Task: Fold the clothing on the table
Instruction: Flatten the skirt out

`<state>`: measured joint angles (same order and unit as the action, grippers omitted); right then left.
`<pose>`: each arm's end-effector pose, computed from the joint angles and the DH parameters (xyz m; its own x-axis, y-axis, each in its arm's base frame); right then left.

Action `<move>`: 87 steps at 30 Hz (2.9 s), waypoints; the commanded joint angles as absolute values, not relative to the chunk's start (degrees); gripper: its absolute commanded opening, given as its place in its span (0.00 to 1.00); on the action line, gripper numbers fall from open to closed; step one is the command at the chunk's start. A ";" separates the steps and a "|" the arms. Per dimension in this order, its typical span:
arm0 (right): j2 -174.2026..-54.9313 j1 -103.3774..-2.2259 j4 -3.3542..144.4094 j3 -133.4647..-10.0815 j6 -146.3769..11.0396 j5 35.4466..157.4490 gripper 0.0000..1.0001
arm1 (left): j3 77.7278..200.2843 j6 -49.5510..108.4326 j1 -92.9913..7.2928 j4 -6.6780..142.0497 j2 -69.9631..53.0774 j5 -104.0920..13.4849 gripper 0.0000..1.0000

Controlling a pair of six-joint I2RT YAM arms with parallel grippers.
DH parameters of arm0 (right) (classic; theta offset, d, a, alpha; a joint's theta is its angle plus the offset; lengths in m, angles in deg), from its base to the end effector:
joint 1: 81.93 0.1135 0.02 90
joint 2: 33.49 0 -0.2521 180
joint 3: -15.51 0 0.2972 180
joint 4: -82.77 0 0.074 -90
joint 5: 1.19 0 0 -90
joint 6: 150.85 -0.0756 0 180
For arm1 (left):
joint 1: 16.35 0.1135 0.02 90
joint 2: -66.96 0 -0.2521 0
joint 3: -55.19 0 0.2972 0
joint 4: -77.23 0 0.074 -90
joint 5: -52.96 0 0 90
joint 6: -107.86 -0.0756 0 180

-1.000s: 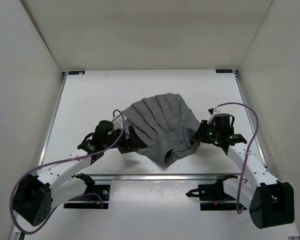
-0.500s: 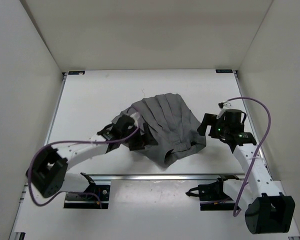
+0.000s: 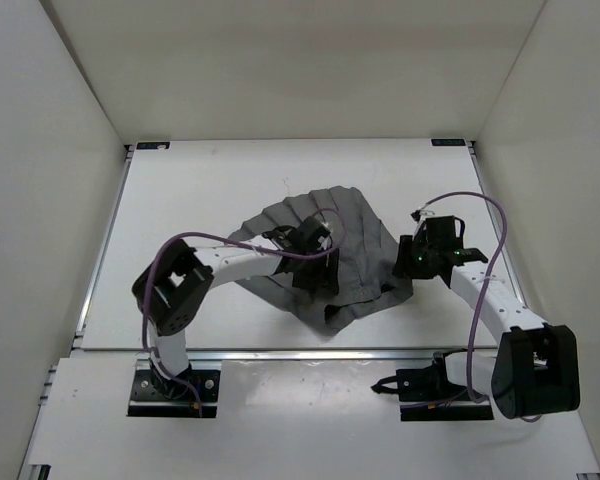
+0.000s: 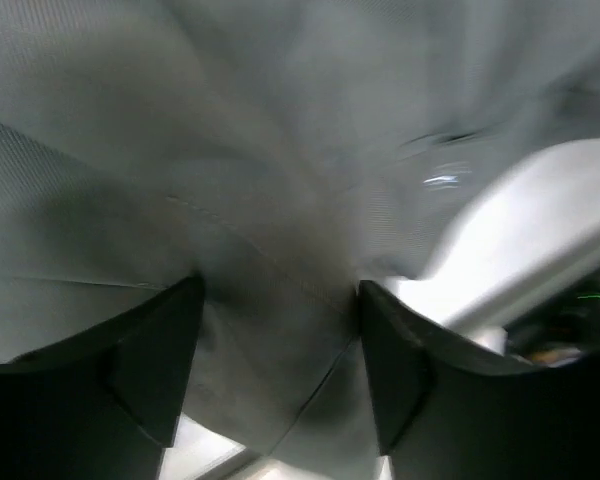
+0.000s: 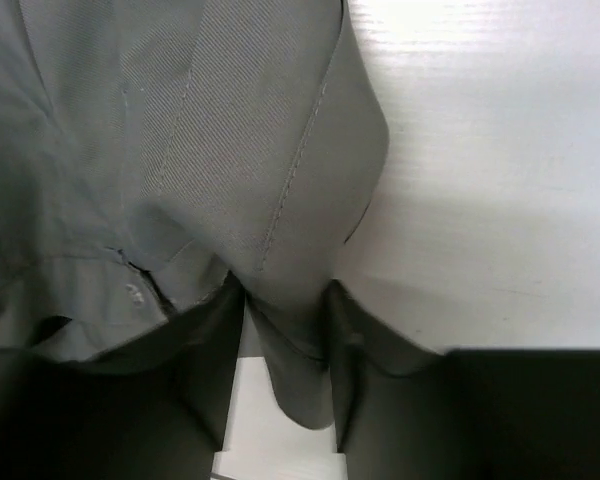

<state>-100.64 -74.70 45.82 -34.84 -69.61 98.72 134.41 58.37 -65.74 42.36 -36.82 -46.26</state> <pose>0.2904 0.0500 0.1402 -0.8250 0.0466 -0.5633 -0.1005 0.9686 0.2272 0.2681 -0.3312 0.1068 -0.9473 0.1198 -0.2971 0.2460 0.8660 -0.4353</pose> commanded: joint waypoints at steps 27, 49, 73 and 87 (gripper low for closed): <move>-90.02 -78.51 48.26 -39.46 -74.46 107.01 0.73 | 108.77 54.77 -51.06 33.15 -2.73 -51.72 0.55; -100.91 -62.30 43.43 -42.20 -76.94 99.26 0.66 | 106.65 59.08 -53.61 39.39 -5.28 -53.93 0.78; -105.02 -74.54 54.86 -29.62 -77.82 114.47 0.55 | 80.19 96.44 -59.59 73.40 4.31 -40.73 0.72; -104.95 -77.17 49.07 -41.29 -75.98 110.26 0.00 | 85.64 84.95 -46.63 59.71 7.36 -44.60 0.00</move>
<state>-108.60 -75.23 49.89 -34.75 -77.52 112.73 82.58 91.07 -53.34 67.95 2.58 -43.83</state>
